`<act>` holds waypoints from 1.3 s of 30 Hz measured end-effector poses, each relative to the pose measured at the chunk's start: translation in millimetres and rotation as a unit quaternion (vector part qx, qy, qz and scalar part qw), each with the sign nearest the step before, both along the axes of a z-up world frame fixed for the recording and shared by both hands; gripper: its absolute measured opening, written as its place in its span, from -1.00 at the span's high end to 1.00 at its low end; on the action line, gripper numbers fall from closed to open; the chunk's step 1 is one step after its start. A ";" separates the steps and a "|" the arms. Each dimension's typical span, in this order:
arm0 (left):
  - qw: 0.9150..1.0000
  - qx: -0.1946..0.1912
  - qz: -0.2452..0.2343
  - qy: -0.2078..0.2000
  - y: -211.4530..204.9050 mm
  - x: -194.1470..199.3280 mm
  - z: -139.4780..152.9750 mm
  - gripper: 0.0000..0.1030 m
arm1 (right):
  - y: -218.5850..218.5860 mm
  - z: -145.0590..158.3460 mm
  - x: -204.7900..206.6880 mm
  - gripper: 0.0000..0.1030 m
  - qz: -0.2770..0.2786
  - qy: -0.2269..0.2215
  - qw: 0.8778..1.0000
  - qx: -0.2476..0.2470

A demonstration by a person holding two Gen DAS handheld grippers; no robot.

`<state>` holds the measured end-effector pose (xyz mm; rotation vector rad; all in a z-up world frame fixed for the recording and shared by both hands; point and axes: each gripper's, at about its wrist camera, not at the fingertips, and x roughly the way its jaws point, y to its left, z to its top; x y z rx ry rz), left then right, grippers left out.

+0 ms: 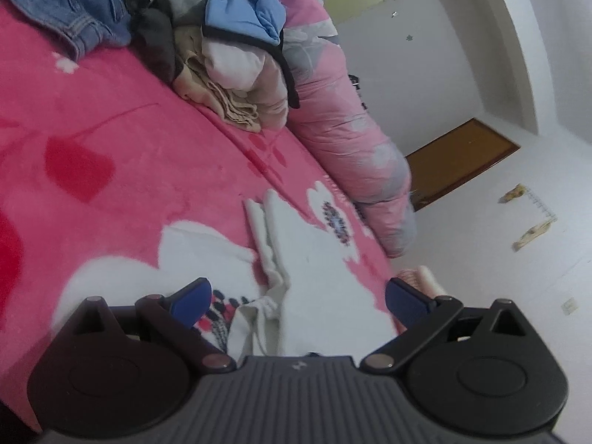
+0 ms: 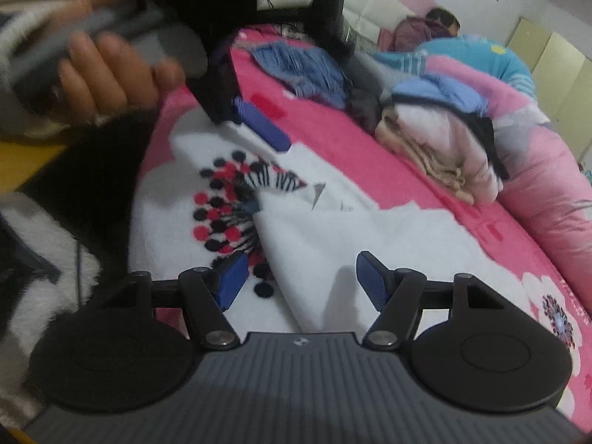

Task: Fold clothes

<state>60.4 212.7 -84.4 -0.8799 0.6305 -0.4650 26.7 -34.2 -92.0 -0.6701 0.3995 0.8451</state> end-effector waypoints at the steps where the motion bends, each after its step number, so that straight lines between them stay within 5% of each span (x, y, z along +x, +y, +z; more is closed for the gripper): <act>1: 1.000 -0.005 -0.002 -0.003 1.1 1.7 -1.0 -0.95 | 0.5 -0.5 1.1 -0.24 -0.008 0.004 1.000 0.008; 3: 1.000 -0.011 -0.006 -0.007 1.9 5.4 -1.7 -0.95 | 0.7 2.1 5.2 -0.17 -0.028 0.004 0.999 0.022; 6: 1.000 -0.007 -0.018 -0.010 -0.7 12.9 -2.3 -0.95 | 2.3 4.6 9.8 0.33 -0.057 -0.008 0.998 0.027; 12: 0.998 0.019 -0.055 -0.010 -15.8 35.6 -2.2 -0.95 | 3.6 2.7 15.4 0.35 -0.079 -0.026 0.996 0.030; 15: 0.996 0.038 -0.076 -0.011 -24.7 50.4 -1.5 -0.95 | 3.8 1.2 18.1 0.90 -0.086 -0.031 0.995 0.033; 24: 0.987 0.115 -0.112 0.031 -63.5 118.0 -8.0 -0.73 | -3.2 5.2 20.7 0.92 -0.096 -0.012 0.993 0.062; 30: 0.979 0.170 -0.105 0.046 -80.7 141.3 -10.4 -0.15 | -5.9 1.9 18.4 0.92 -0.096 -0.009 0.992 0.075; 35: 0.971 0.214 -0.097 0.048 -94.1 155.0 -8.7 0.89 | -13.0 2.3 21.5 0.92 -0.099 -0.003 0.990 0.096; 39: 0.969 0.227 -0.091 0.036 -105.3 154.7 7.1 0.94 | -24.4 7.8 23.1 0.92 -0.110 -0.005 0.986 0.125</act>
